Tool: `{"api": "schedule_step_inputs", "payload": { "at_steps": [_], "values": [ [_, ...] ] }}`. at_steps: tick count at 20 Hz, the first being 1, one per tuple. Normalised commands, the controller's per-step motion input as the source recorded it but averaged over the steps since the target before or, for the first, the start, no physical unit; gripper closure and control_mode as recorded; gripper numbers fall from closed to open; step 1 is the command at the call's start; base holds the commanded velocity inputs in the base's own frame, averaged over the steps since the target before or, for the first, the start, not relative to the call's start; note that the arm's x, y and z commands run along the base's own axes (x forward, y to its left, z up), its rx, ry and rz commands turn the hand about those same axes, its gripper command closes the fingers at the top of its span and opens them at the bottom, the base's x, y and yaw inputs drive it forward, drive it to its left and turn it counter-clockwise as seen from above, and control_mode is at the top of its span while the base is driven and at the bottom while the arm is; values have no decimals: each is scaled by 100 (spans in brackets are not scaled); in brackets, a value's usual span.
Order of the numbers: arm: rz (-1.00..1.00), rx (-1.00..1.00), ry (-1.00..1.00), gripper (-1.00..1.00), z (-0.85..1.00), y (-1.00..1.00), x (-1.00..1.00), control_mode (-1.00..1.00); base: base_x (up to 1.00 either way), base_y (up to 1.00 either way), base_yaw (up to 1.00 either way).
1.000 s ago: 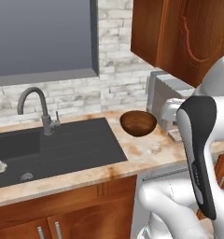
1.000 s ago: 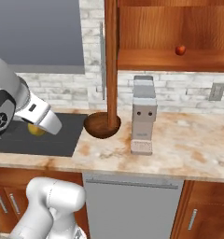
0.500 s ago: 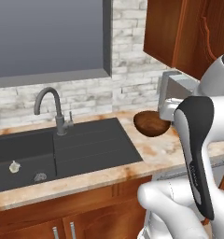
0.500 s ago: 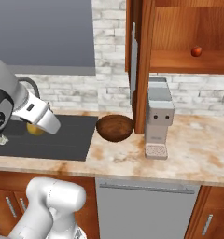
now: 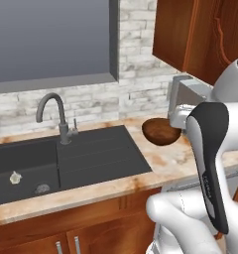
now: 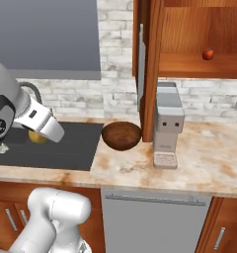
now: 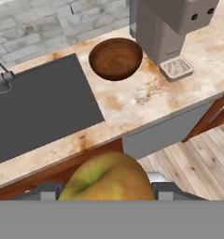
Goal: Pick the apples from the cabinet and place them in one bowl. Pick the garlic from the sink and place it in the other bowl.
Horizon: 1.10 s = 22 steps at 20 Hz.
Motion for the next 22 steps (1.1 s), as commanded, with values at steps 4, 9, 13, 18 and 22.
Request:
{"api": "schedule_step_inputs", "payload": {
  "at_steps": [4, 9, 13, 18, 22],
  "values": [
    [0, 0, 0, 100, 0, 0, 0, 100, 49, 0, 0],
    [0, 0, 0, 100, 0, 0, 0, 100, 27, 2, 0],
    [0, 0, 0, 100, -1, 0, 13, -100, 0, 0, 0],
    [-4, 0, 0, 100, -25, -13, 72, -100, 0, 0, 0],
    [-6, -1, 0, 100, -36, -20, 81, -100, 0, 0, 0]
  ]
}}
